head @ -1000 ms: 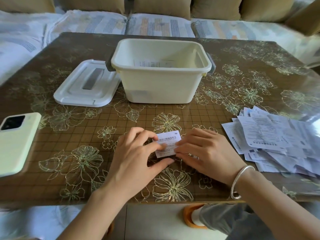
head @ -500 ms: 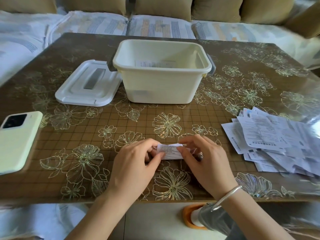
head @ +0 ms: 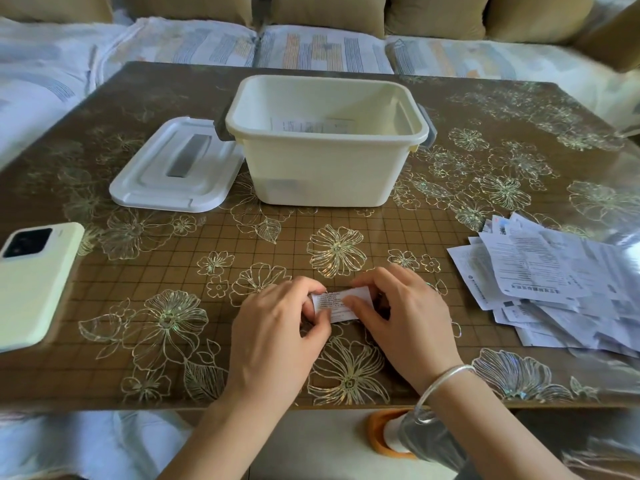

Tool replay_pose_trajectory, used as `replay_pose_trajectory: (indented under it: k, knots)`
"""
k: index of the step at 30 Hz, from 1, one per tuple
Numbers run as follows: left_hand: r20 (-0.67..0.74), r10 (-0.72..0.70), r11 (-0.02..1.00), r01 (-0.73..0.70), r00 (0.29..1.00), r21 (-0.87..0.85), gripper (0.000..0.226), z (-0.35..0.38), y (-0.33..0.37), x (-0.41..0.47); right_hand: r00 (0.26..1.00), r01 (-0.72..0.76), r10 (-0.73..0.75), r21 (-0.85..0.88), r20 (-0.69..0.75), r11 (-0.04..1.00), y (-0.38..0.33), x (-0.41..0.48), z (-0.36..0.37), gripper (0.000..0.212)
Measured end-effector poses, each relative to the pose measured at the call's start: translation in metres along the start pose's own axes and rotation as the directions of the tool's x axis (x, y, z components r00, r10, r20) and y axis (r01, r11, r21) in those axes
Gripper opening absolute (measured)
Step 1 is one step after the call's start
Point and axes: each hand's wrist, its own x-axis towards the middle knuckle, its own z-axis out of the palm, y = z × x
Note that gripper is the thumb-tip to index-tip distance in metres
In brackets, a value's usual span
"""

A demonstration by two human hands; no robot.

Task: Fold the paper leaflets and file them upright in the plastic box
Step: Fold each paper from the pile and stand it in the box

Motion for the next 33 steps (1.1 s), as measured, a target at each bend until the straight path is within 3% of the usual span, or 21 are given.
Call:
replay_pose_trajectory:
  k: [5, 9, 14, 17, 20, 23, 28, 33]
  knots:
    - [0.012, -0.037, 0.996, 0.036, 0.999, 0.076, 0.026, 0.000, -0.002, 0.002, 1.000, 0.013, -0.012, -0.032, 0.019, 0.999, -0.003, -0.002, -0.001, 0.020]
    - [0.047, 0.049, 0.995, -0.053, 0.998, 0.083, 0.013, 0.000, -0.002, 0.001, 0.999, 0.023, -0.022, -0.049, 0.036, 0.999, -0.004, -0.001, -0.005, 0.026]
    - [0.194, 0.177, 0.978, -0.195, 0.965, 0.076, 0.020, -0.012, -0.019, 0.004, 0.943, 0.311, -0.297, -0.077, 0.150, 0.947, 0.006, 0.003, -0.016, 0.014]
    - [0.267, 0.229, 0.969, -0.246, 0.936, 0.032, 0.022, -0.018, -0.027, 0.011, 0.907, 0.360, -0.357, 0.029, 0.223, 0.933, 0.011, 0.012, -0.021, 0.025]
    - [0.287, 0.223, 0.974, -0.222, 0.932, -0.036, 0.026, -0.022, -0.027, 0.016, 0.868, 0.449, -0.443, 0.026, 0.224, 0.893, 0.012, 0.024, -0.022, 0.025]
    - [0.238, 0.233, 0.972, -0.231, 0.943, -0.033, 0.033, -0.020, -0.024, 0.021, 0.841, 0.516, -0.510, 0.013, 0.183, 0.856, 0.011, 0.031, -0.024, 0.023]
    - [0.058, 0.315, 0.949, -0.314, 0.947, -0.029, 0.011, -0.021, -0.018, 0.040, 0.827, 0.539, -0.531, 0.009, 0.185, 0.843, -0.003, 0.047, -0.031, 0.034]
    - [-0.058, 0.378, 0.925, -0.379, 0.924, -0.027, 0.020, -0.046, -0.013, 0.079, 0.858, 0.510, -0.507, -0.033, 0.078, 0.859, -0.016, 0.082, -0.052, 0.013]
